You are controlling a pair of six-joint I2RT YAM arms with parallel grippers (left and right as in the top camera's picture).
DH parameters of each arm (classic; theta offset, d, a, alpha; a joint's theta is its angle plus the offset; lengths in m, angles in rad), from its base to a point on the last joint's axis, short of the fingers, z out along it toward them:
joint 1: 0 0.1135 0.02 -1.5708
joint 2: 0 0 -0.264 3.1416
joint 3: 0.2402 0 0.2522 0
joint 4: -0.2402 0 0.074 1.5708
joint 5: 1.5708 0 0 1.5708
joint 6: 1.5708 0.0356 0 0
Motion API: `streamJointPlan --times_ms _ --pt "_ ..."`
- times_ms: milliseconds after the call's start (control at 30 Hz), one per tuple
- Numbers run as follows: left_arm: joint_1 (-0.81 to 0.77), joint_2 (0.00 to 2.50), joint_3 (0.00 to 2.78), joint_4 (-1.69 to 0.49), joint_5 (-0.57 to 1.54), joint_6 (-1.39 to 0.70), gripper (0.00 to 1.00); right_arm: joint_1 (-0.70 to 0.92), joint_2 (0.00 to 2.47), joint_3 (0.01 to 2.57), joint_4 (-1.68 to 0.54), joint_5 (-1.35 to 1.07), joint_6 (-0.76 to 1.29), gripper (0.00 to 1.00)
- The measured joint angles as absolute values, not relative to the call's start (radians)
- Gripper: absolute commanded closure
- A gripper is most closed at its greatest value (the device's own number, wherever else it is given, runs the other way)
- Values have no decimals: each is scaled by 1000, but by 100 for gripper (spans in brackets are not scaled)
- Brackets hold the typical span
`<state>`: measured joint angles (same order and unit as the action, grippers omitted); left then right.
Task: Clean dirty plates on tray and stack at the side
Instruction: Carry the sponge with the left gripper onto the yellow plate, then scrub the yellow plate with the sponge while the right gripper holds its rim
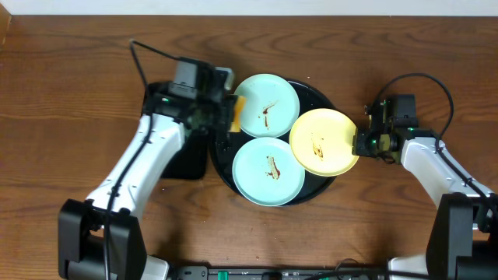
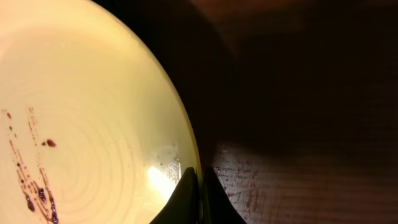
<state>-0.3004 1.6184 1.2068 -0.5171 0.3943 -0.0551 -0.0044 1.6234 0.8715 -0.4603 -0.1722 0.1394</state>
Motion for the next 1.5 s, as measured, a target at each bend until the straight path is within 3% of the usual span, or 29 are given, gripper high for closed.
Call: streamJointPlan --times_ms 367,867,1500 --pt "-522 1619 1207 -250 410 -282 93 41 1566 871 -484 -163 198 99" --pt "-665 1777 1207 -130 413 -549 93 90 1566 871 -497 -157 252 99" --pt "-765 1967 1216 -71 411 -615 92 90 1566 871 -513 -139 253 99"
